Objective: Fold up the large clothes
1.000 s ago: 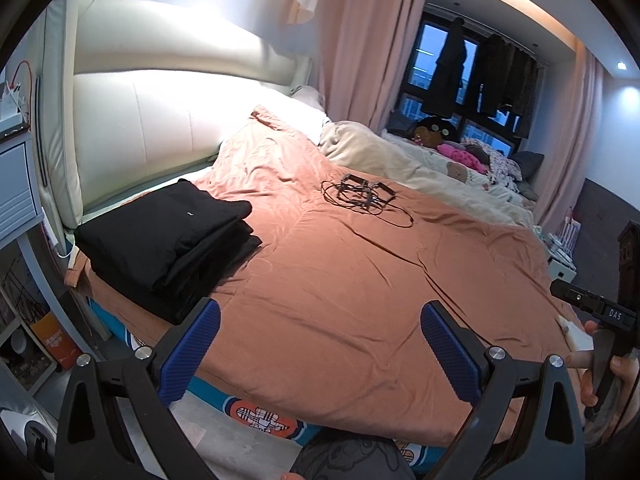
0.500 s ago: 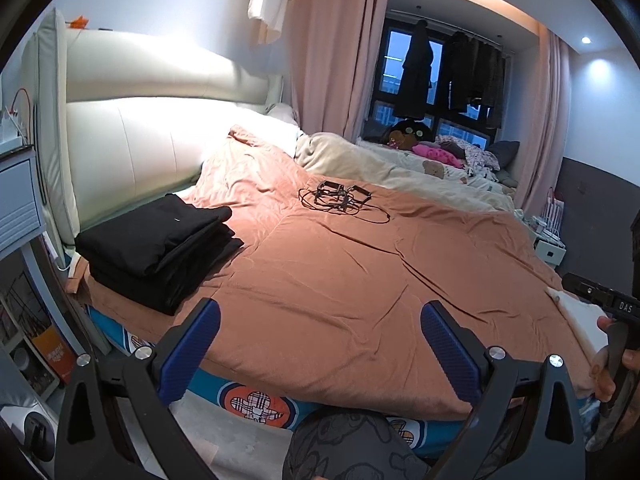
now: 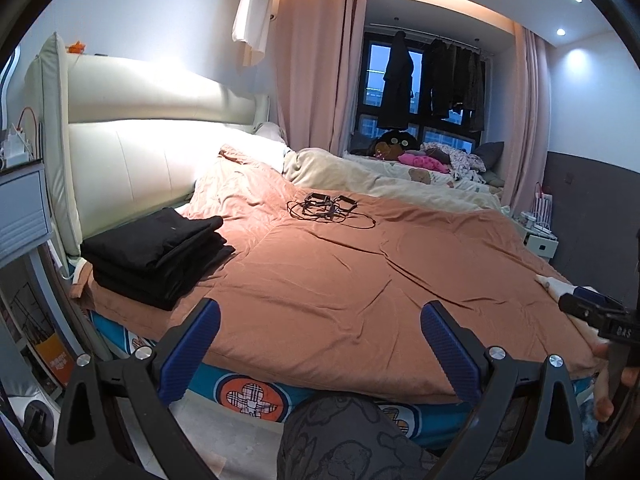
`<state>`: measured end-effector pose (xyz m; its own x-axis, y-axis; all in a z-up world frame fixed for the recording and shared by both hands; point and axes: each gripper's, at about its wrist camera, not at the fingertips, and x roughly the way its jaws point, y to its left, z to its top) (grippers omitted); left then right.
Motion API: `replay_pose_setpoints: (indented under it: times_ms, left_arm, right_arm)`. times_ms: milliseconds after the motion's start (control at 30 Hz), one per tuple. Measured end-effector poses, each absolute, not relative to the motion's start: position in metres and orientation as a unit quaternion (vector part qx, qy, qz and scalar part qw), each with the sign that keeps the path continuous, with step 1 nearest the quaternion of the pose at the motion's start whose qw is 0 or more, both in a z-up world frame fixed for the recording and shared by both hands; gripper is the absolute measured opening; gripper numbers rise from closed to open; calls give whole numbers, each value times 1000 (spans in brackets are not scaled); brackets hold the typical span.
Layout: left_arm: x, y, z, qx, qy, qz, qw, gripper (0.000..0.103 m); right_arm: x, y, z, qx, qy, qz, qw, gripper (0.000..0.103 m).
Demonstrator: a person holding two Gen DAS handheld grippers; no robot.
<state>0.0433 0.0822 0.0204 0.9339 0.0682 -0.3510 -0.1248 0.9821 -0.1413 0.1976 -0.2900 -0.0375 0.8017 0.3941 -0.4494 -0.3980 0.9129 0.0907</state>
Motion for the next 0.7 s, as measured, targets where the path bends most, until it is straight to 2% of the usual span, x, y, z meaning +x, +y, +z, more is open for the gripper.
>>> replay_pose_setpoints:
  times_ms: [700]
  left_arm:
    - [33, 74, 28, -75, 164, 46, 983, 102]
  right_arm:
    - [178, -295, -31, 2, 215, 208, 954, 103]
